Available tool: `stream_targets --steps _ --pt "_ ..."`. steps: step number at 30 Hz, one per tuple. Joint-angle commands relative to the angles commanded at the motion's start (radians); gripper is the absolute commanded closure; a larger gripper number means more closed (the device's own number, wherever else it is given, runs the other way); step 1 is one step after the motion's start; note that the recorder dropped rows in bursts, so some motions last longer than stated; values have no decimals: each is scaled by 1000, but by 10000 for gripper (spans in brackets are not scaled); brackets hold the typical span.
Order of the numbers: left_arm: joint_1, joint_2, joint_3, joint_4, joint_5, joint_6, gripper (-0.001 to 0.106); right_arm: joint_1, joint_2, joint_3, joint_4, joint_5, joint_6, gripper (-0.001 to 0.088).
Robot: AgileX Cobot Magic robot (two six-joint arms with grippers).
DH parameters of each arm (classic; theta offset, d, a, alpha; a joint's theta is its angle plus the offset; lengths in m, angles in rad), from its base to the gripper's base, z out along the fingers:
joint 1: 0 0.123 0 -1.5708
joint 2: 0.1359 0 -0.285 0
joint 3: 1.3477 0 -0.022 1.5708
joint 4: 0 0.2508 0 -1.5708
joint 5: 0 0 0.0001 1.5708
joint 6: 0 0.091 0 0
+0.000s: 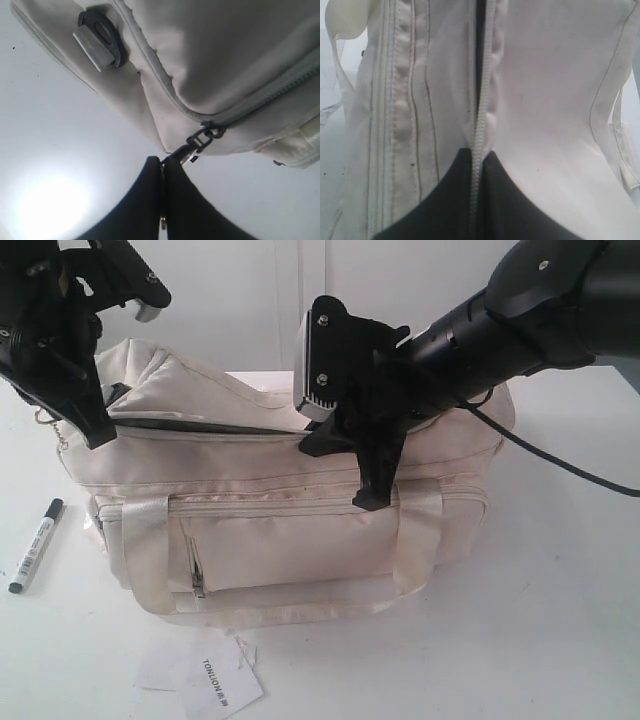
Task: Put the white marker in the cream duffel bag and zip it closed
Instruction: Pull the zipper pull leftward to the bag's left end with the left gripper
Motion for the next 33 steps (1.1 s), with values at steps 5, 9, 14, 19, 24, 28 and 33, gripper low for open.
stream_targets --steps 5,9,14,19,24,28,33 --pt "0 0 0 27 0 0 1053 0 0 0 0 6 0 868" --pt "0 0 0 32 0 0 1053 0 0 0 -9 25 0 868" --pt "0 0 0 44 0 0 1053 0 0 0 -23 41 0 868" --pt "0 0 0 51 0 -1 1053 0 0 0 -48 48 0 868" --pt "2 0 0 53 -9 -1 1053 0 -2 0 -48 51 0 868" --pt "35 2 0 46 -21 -9 1053 0 -7 0 -50 51 0 868" --pt "58 0 0 1 -43 -21 1053 0 -8 0 -52 51 0 868"
